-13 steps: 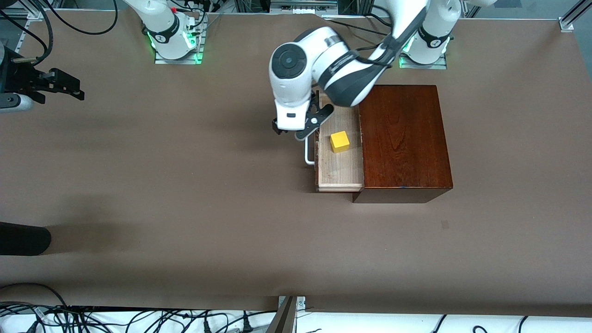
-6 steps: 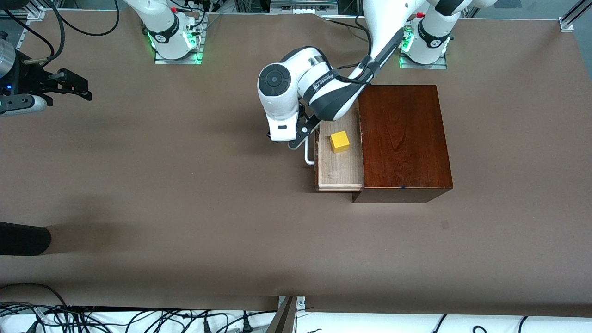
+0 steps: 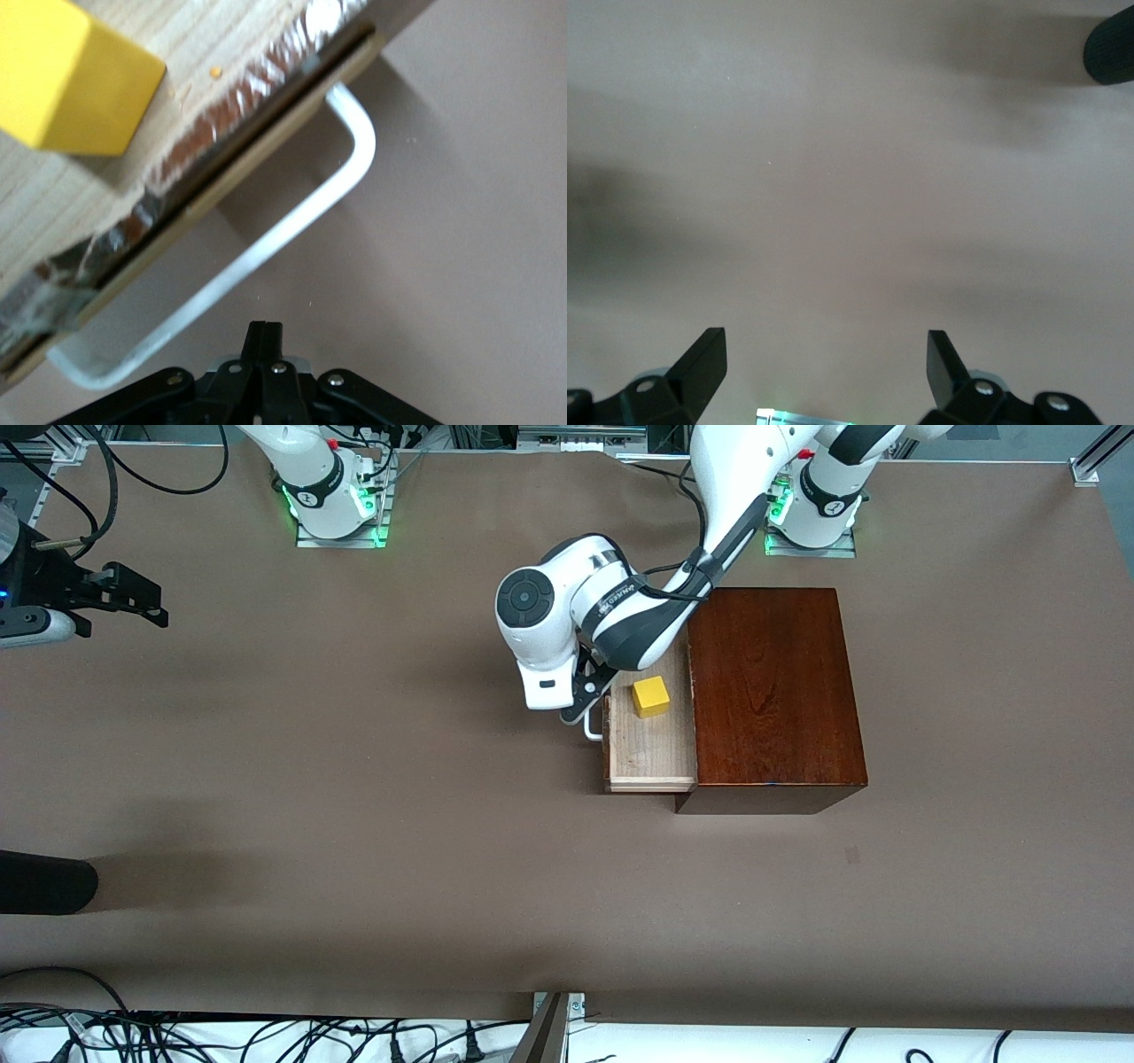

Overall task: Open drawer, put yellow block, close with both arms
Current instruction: 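Push the drawer shut into the box with the left gripper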

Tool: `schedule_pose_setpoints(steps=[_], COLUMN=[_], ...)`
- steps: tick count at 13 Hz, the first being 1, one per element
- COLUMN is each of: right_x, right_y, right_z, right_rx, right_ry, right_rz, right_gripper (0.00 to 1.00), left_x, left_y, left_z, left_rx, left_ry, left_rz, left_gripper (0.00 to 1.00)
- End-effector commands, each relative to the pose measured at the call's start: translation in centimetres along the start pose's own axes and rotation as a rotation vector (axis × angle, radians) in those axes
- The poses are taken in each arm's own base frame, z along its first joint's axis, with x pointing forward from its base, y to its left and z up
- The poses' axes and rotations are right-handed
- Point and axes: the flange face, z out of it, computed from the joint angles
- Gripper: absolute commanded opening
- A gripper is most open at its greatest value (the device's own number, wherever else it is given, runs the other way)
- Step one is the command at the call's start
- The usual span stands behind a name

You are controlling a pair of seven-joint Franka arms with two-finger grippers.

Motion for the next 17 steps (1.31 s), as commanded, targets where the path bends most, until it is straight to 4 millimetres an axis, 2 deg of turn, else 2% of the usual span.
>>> schedule_pose_setpoints(steps=[1,3,5,8,14,17], right_x=[-0.1,-0.7,-0.6,-0.5,-0.4,-0.4], right_y=[-1.0,-1.5,-2.5,-2.6,-2.0,-1.9], right_z=[-1.3,-2.4,-2.3,-2.3,-2.2,-2.3], right_rx=[-0.018,-0.022,-0.022,-0.018,-0.007,-0.007], right_ry=[0.04,0.06,0.057,0.053,0.049,0.051], right_rz=[-0.01,-0.017,-0.036,-0.037,-0.021,-0.025], right_gripper=[1.0,1.0,1.0,1.0,1.0,1.0], left_x=[1.3,2.8,3.6,5.1,10.4,13.0], left_y=[0.2,0.2,0.0,-0.8,-2.8,-3.9], left_z=[-0.4,-0.4,-0.5,-0.2,0.9,-0.1], left_rx=[0.002,0.007,0.026,0.064,0.122,0.127], left_ry=[0.042,0.055,0.07,0.085,0.077,0.069], left_rz=[-0.038,-0.059,-0.062,-0.06,-0.009,0.012], left_gripper=[0.0,0.0,0.0,0.0,0.0,0.0])
